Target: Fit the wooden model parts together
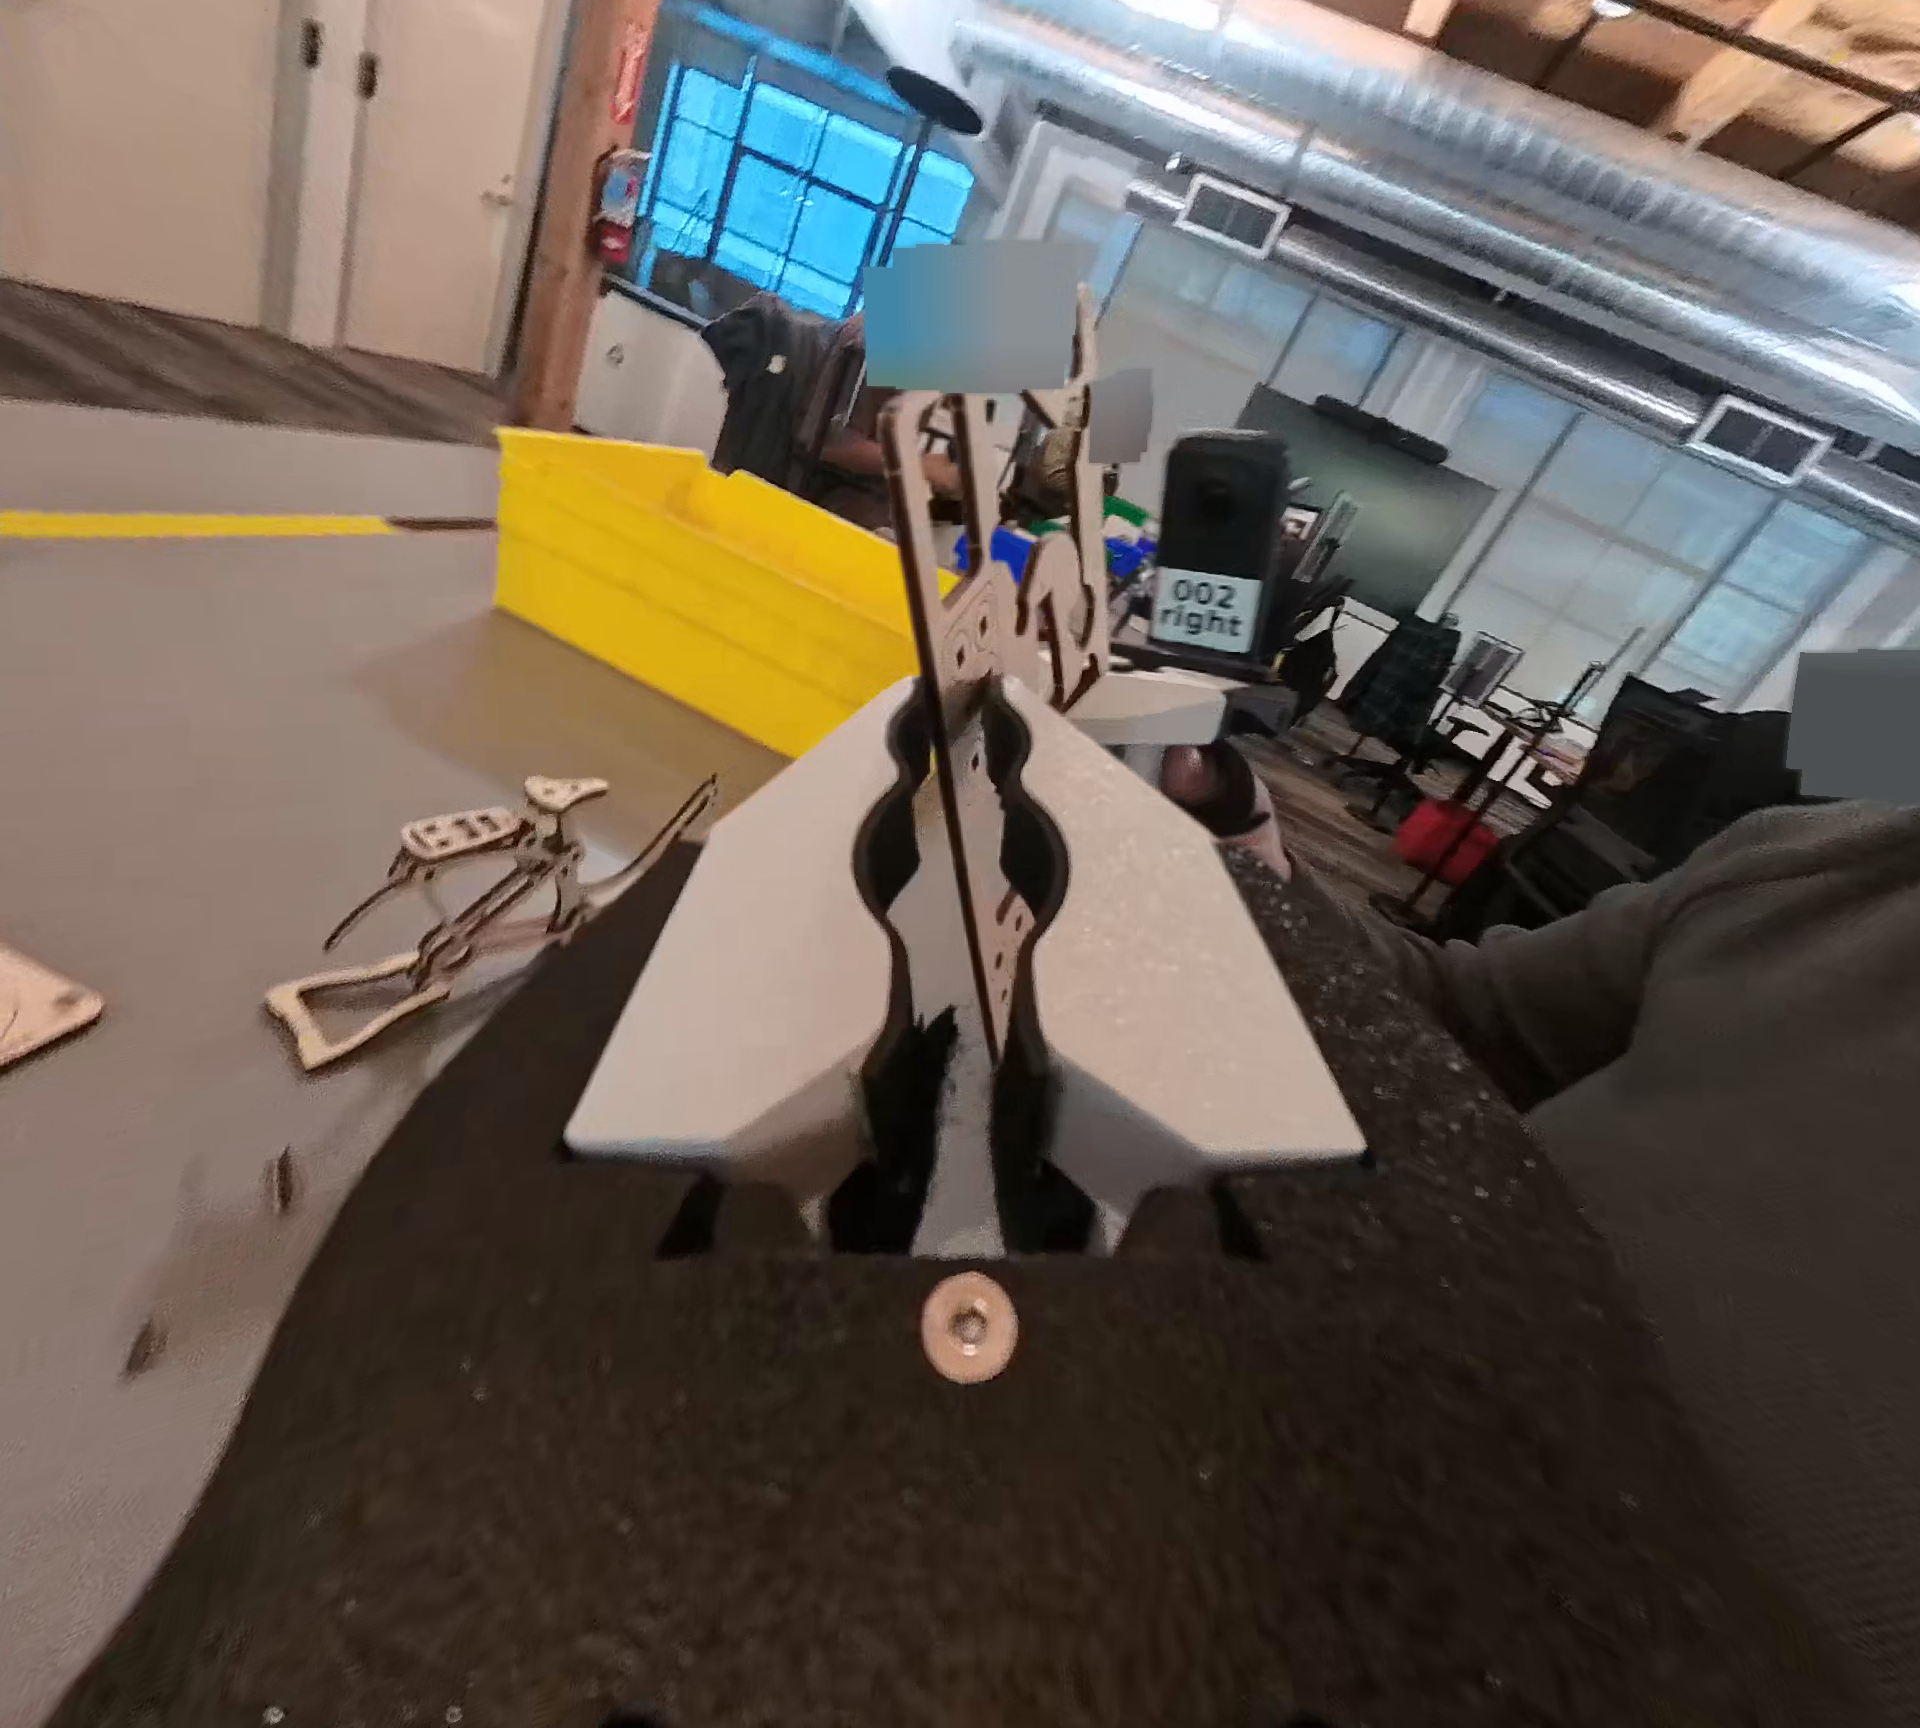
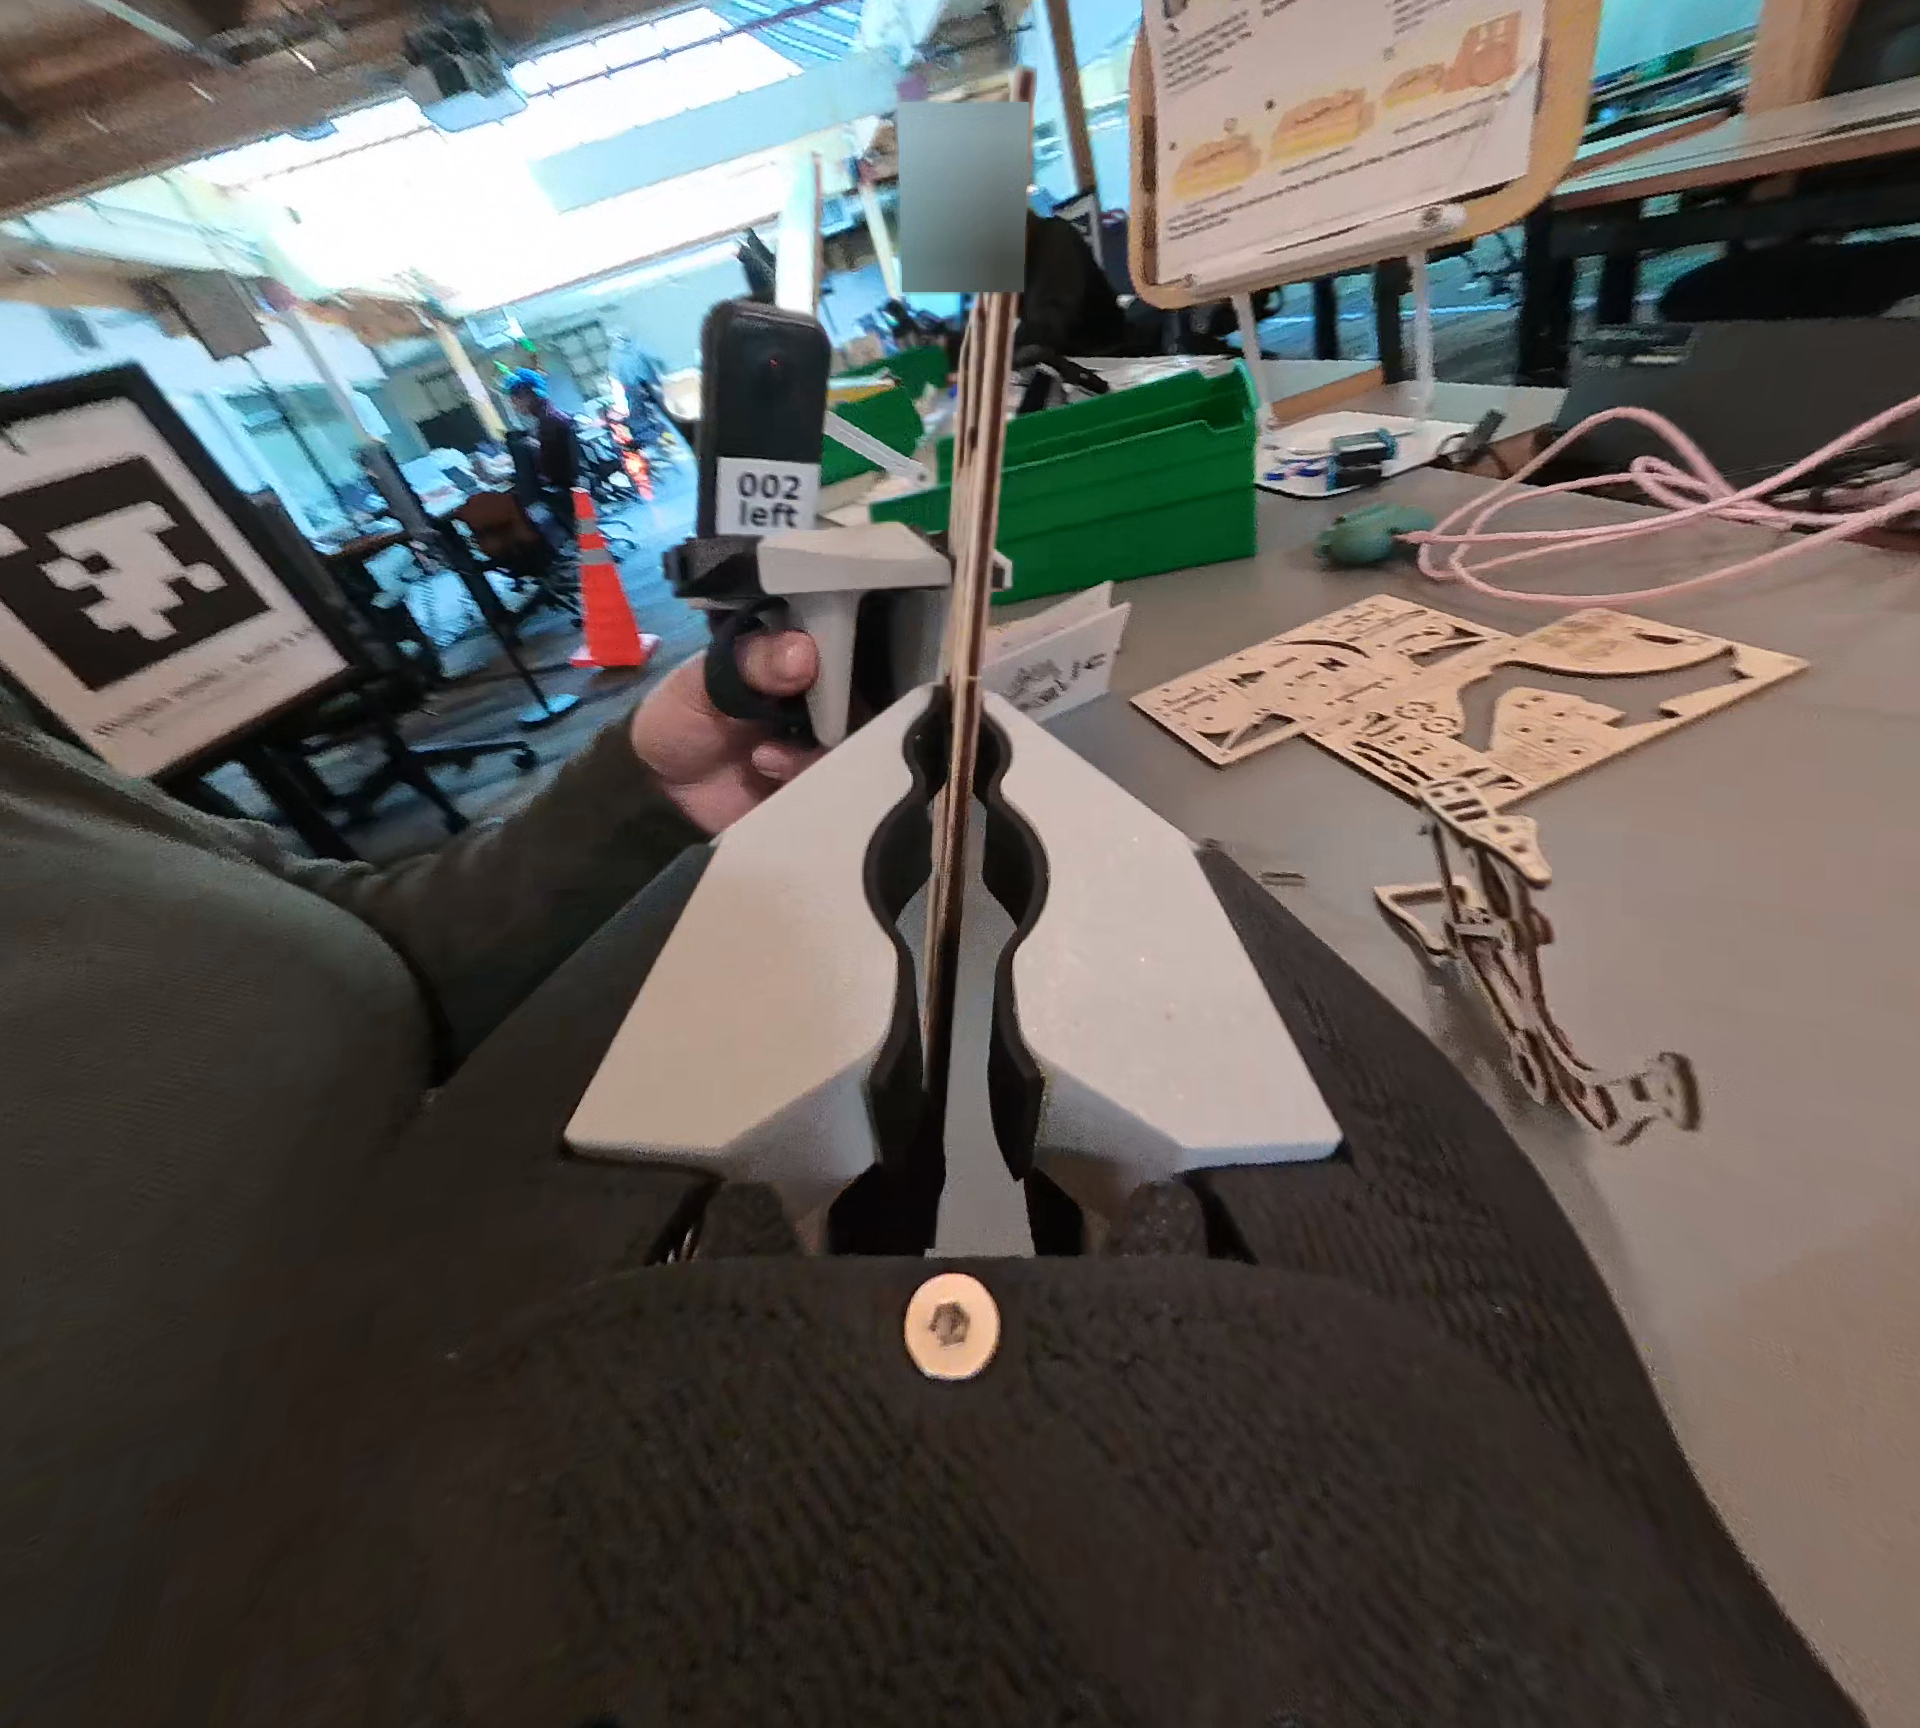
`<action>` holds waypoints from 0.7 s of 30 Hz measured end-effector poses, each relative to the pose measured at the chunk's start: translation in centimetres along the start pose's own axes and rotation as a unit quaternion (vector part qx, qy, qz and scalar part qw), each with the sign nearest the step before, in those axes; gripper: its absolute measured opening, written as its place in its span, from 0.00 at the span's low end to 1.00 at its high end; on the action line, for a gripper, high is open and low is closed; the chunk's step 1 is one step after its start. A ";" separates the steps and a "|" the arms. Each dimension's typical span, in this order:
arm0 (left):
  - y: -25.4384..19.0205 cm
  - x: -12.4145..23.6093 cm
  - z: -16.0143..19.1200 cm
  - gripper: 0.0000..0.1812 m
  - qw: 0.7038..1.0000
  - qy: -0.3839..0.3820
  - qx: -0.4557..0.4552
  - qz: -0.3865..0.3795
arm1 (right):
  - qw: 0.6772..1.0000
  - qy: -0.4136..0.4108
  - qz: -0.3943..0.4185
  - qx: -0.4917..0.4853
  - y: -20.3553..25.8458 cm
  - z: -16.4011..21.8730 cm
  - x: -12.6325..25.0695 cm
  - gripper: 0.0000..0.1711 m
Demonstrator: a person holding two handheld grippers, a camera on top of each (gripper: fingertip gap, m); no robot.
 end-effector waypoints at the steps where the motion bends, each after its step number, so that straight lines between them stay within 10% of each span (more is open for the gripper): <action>1: 0.2 0.1 0.3 0.05 1.000 0.003 0.007 -0.009 | 1.000 0.004 0.014 0.009 0.0 0.3 -0.2 0.00; 6: 3.3 0.9 2.9 0.01 0.986 0.060 -0.017 -0.152 | 0.989 0.059 0.104 0.091 0.2 2.8 -2.0 0.01; 21: 2.8 2.3 3.5 0.06 0.993 0.028 0.070 -0.094 | 0.997 0.027 0.044 -0.053 -1.1 3.2 -0.7 0.00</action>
Point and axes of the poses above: each gripper's, where its closed fingertips meet, x back along the fingers, z out of its underside, y = z × x across the jaws, the point moved 1 cm from there along x, back along the fingers, and after that the axes turned 11 degrees about y, right-handed, at the moved point
